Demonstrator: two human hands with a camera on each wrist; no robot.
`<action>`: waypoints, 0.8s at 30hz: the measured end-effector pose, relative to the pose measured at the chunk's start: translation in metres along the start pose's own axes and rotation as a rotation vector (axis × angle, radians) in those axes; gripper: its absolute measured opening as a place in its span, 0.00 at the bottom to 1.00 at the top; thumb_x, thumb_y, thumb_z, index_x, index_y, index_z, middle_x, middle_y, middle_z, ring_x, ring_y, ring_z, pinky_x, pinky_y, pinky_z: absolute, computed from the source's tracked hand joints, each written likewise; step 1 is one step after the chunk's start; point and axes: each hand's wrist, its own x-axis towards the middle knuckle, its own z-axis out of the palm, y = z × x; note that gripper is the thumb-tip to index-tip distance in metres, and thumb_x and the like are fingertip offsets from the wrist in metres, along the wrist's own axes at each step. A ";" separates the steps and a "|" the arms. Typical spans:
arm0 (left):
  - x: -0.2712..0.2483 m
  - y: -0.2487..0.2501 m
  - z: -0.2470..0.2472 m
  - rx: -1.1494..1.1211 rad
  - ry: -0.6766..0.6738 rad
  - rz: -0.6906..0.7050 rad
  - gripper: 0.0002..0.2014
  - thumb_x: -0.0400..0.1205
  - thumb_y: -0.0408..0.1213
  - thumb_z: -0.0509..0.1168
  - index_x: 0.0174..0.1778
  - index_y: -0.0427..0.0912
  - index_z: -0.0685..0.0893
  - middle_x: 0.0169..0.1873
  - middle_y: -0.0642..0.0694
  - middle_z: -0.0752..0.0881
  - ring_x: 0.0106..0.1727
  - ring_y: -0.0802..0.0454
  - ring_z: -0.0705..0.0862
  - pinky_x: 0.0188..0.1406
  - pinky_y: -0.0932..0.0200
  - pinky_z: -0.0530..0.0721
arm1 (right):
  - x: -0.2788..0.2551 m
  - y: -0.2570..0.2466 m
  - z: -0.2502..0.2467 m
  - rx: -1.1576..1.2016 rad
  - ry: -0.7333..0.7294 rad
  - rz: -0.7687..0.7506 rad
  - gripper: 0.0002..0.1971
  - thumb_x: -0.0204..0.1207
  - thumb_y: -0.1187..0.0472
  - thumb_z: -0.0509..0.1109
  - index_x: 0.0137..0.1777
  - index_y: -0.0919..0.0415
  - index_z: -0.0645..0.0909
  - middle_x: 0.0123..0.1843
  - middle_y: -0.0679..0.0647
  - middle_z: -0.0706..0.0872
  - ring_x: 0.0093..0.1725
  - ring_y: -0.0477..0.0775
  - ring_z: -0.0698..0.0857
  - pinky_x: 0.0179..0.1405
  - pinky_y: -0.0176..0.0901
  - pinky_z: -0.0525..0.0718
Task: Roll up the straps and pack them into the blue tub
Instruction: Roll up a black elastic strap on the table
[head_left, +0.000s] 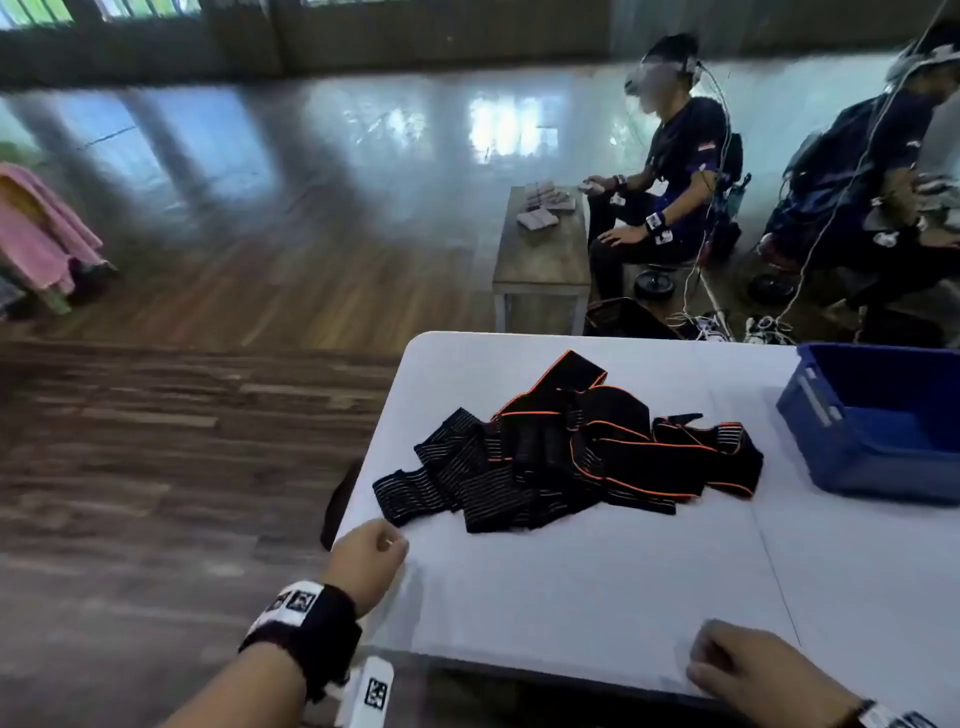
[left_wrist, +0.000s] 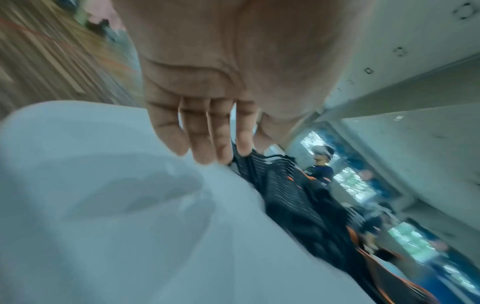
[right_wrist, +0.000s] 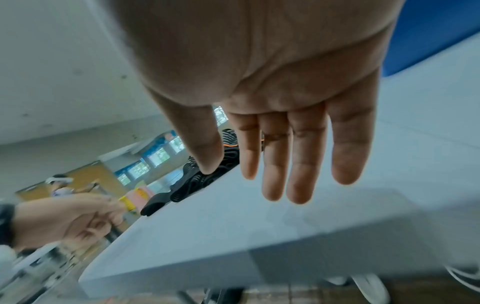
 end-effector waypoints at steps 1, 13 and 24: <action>0.012 0.003 -0.002 0.007 0.084 -0.011 0.04 0.80 0.45 0.72 0.41 0.52 0.83 0.36 0.52 0.86 0.44 0.47 0.87 0.51 0.51 0.86 | 0.010 -0.007 -0.003 0.004 -0.013 -0.030 0.08 0.78 0.44 0.70 0.44 0.46 0.80 0.43 0.44 0.88 0.44 0.38 0.84 0.46 0.28 0.79; 0.061 0.030 0.002 0.578 -0.021 0.041 0.22 0.79 0.46 0.66 0.70 0.51 0.76 0.65 0.45 0.80 0.68 0.38 0.77 0.66 0.45 0.81 | 0.084 -0.111 -0.013 -0.078 0.011 -0.176 0.10 0.80 0.46 0.69 0.49 0.51 0.82 0.48 0.46 0.87 0.48 0.47 0.84 0.50 0.40 0.82; 0.043 0.023 -0.029 -0.158 0.326 0.055 0.22 0.81 0.32 0.60 0.64 0.64 0.79 0.27 0.48 0.86 0.26 0.54 0.82 0.31 0.58 0.78 | 0.119 -0.149 0.004 -0.016 0.111 -0.330 0.04 0.79 0.53 0.67 0.48 0.48 0.84 0.47 0.43 0.86 0.47 0.44 0.84 0.51 0.42 0.84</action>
